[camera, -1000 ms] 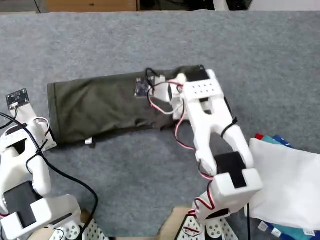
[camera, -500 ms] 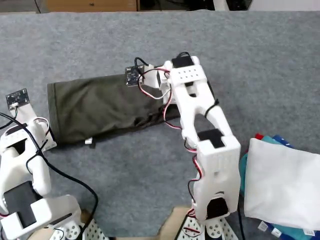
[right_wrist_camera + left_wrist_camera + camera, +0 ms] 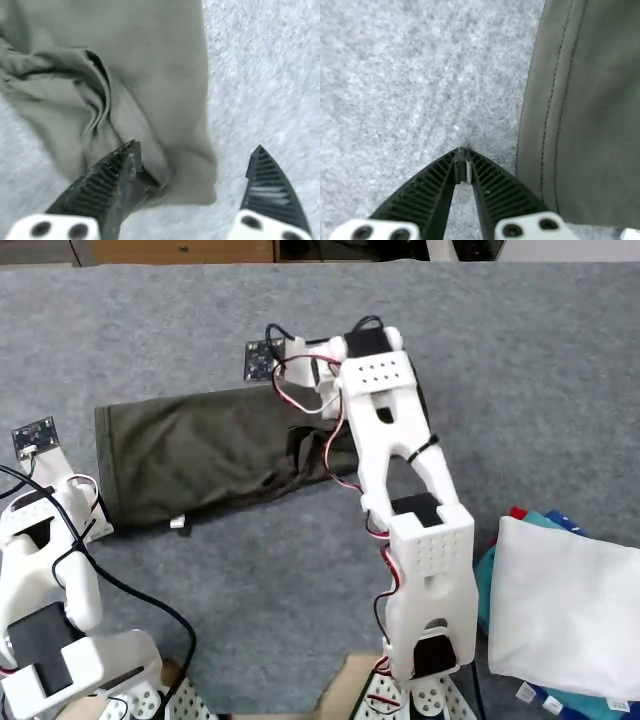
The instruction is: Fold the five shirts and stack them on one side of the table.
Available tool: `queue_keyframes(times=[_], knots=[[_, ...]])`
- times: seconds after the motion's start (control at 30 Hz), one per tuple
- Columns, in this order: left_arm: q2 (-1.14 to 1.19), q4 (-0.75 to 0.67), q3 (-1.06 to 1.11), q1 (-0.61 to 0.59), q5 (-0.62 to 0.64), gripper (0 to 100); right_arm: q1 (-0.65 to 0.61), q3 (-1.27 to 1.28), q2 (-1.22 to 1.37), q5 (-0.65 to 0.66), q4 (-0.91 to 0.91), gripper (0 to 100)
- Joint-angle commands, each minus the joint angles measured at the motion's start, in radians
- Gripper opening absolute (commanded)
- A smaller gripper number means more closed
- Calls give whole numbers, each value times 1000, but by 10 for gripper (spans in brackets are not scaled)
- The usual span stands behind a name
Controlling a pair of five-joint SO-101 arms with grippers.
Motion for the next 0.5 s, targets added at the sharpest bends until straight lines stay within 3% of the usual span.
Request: queue_keyframes(times=[0.0,0.13,0.27,0.47], knots=[[-30,-12,-8,6,6,20,22,-108,-74,-25,161,278],[-30,-12,-8,6,6,20,36,-119,-105,-64,319,6],[-30,-12,-6,6,5,20,54,-30,-96,-114,330,23],[-30,-12,-6,6,5,20,50,159,4,-210,101,8]])
